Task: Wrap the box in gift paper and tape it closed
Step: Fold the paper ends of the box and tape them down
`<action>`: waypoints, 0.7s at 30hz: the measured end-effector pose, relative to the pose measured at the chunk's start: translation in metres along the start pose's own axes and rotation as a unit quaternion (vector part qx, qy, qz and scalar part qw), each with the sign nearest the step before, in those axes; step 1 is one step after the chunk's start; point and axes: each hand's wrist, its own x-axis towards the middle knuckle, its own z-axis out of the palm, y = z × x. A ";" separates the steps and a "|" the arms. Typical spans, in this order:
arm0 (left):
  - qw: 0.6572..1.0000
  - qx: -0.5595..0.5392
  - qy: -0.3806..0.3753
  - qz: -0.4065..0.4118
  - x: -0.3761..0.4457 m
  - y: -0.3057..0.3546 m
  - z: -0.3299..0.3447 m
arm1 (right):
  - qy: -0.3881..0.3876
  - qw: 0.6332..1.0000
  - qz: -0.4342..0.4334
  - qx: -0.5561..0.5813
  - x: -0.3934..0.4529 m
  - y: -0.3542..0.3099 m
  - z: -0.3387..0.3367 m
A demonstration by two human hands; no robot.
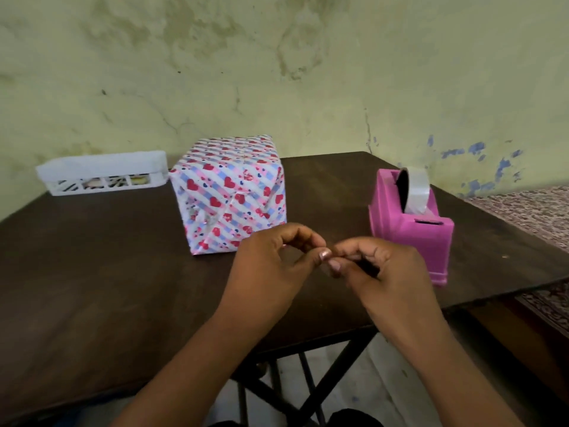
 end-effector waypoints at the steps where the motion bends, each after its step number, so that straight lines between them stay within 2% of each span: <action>1: 1.000 0.018 0.006 -0.009 -0.003 -0.002 -0.005 | -0.003 1.000 0.010 0.001 0.002 -0.002 0.007; 4: 0.998 0.028 0.060 -0.007 -0.012 -0.007 -0.012 | -0.022 0.998 0.050 -0.018 0.007 -0.006 0.020; 6: 0.994 -0.032 0.101 -0.020 -0.017 -0.010 -0.015 | -0.045 0.998 0.051 0.009 0.011 -0.010 0.024; 10: 0.987 -0.096 0.107 -0.068 -0.025 -0.017 -0.021 | -0.069 0.983 0.050 0.165 0.015 -0.021 0.033; 13: 0.983 -0.100 0.116 -0.104 -0.029 -0.021 -0.024 | -0.058 0.981 0.033 0.183 0.016 -0.023 0.039; 17: 0.984 -0.055 0.131 -0.111 -0.035 -0.022 -0.026 | -0.008 0.988 0.031 0.150 0.018 -0.019 0.050; 21: 0.982 0.034 0.175 -0.061 -0.022 -0.015 -0.038 | 0.040 0.994 -0.001 0.100 0.036 -0.020 0.053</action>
